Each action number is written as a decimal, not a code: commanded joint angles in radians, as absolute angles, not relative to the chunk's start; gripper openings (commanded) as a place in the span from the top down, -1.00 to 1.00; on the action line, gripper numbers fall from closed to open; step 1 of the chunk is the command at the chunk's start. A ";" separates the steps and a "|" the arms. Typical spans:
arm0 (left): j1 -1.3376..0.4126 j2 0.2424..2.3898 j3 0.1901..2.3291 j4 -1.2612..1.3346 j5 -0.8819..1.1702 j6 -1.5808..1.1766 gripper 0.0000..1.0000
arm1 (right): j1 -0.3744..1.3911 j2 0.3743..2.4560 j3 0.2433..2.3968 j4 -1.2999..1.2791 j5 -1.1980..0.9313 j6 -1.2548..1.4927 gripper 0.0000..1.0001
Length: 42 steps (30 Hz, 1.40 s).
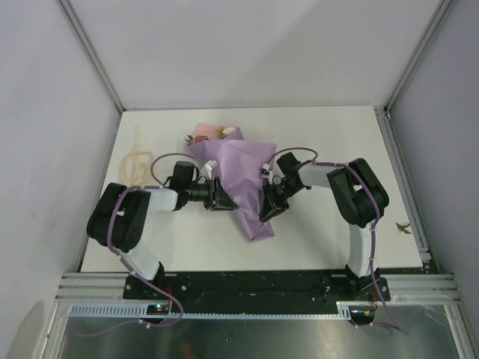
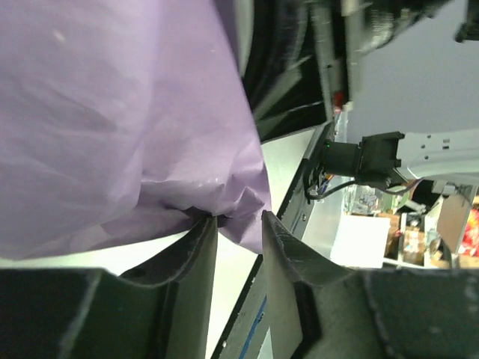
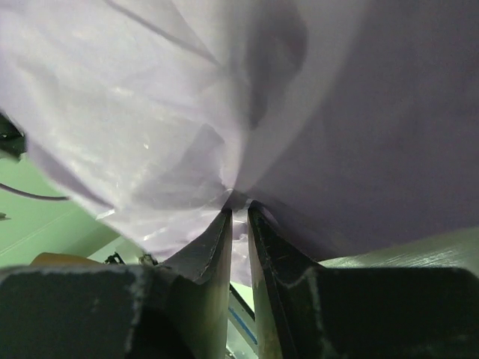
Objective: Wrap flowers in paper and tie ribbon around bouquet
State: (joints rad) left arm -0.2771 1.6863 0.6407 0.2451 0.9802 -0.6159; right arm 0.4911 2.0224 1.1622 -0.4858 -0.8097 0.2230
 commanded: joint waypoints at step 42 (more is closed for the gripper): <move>-0.133 2.174 1.172 0.504 0.800 -0.865 0.18 | 0.497 2.169 1.273 -0.703 -0.615 0.021 0.79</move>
